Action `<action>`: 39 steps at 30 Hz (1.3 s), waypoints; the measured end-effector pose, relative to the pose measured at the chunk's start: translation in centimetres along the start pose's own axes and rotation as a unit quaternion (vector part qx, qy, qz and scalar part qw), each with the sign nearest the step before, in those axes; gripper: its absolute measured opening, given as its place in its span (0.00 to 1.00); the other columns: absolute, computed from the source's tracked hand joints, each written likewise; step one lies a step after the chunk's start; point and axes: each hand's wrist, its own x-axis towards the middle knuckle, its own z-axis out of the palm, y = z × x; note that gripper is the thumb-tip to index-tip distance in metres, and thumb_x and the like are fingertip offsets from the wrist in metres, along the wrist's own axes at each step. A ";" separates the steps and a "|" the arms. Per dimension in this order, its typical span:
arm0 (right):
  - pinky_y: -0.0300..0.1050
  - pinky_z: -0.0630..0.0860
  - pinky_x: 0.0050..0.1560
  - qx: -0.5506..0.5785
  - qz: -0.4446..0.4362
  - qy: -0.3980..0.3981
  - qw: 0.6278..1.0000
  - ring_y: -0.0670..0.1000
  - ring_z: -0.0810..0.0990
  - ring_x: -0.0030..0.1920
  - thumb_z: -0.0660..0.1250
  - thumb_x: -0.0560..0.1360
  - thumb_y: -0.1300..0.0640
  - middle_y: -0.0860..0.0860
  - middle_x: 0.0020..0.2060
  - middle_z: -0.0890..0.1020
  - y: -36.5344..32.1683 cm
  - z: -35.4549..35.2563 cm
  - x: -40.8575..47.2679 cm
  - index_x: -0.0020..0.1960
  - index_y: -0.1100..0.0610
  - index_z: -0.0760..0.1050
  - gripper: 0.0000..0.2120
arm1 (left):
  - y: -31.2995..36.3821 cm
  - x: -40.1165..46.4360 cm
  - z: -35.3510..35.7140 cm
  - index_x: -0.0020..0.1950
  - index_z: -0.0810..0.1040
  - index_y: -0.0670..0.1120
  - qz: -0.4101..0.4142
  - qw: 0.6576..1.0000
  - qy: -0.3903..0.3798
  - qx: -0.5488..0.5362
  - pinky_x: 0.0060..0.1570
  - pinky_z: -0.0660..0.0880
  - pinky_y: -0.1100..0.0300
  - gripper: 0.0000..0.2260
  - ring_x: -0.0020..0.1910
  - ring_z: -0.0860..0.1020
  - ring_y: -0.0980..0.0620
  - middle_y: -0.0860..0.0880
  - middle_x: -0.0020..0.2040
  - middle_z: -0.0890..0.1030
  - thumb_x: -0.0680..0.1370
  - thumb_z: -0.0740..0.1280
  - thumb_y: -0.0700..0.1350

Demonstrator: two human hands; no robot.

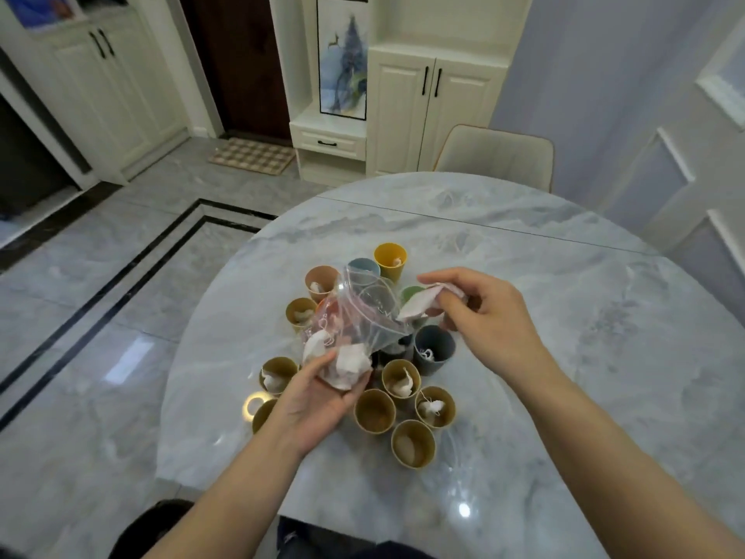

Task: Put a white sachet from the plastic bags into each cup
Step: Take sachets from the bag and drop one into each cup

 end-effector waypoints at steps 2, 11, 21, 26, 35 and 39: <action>0.45 0.85 0.42 0.033 0.034 0.012 0.999 0.45 0.86 0.42 0.63 0.81 0.62 0.48 0.49 0.84 1.1 -0.2 -0.3 0.56 0.47 0.83 0.14 | -0.1 -0.3 -0.3 0.64 0.77 0.43 0.021 1.000 0.003 -0.009 0.53 0.82 0.44 0.20 0.58 0.83 0.37 0.38 0.58 0.85 0.72 0.70 0.36; 0.42 0.85 0.36 -0.110 0.206 -0.119 0.965 0.52 0.86 0.41 0.65 0.78 0.63 0.57 0.51 0.83 10.7 4.5 -4.1 0.57 0.54 0.82 0.11 | -0.8 -1.9 -3.0 0.57 0.79 0.44 0.055 0.997 0.027 -0.048 0.57 0.78 0.44 0.14 0.60 0.81 0.37 0.37 0.59 0.84 0.73 0.69 0.36; 0.44 0.85 0.39 -0.153 0.249 -0.185 0.938 0.51 0.87 0.32 0.61 0.80 0.61 0.57 0.45 0.85 13.4 7.8 -6.1 0.57 0.56 0.79 0.10 | -1.4 -3.5 -4.7 0.59 0.77 0.44 0.053 0.997 0.026 -0.058 0.54 0.82 0.42 0.16 0.61 0.80 0.36 0.37 0.61 0.82 0.72 0.69 0.35; 0.50 0.85 0.39 -0.202 0.237 -0.192 0.931 0.53 0.87 0.36 0.62 0.80 0.55 0.56 0.50 0.84 13.0 7.6 -5.6 0.60 0.53 0.79 0.11 | -1.1 -3.8 -4.6 0.62 0.77 0.45 0.048 0.997 0.026 -0.051 0.50 0.83 0.43 0.18 0.60 0.81 0.36 0.37 0.62 0.82 0.73 0.70 0.35; 0.41 0.83 0.49 0.020 -0.106 0.076 0.991 0.47 0.83 0.52 0.69 0.76 0.67 0.49 0.51 0.82 1.9 5.0 -3.4 0.52 0.53 0.82 0.11 | -0.2 -3.7 -3.2 0.59 0.78 0.43 0.057 0.998 0.006 -0.028 0.66 0.74 0.44 0.16 0.61 0.80 0.37 0.37 0.53 0.86 0.72 0.70 0.35; 0.36 0.81 0.52 -0.011 -0.155 -0.012 0.988 0.42 0.83 0.52 0.69 0.75 0.67 0.44 0.49 0.85 -1.8 4.0 -2.1 0.48 0.52 0.86 0.12 | 0.1 -3.4 -2.8 0.63 0.79 0.43 0.064 0.998 0.000 0.007 0.71 0.70 0.47 0.19 0.62 0.80 0.39 0.39 0.54 0.86 0.72 0.69 0.35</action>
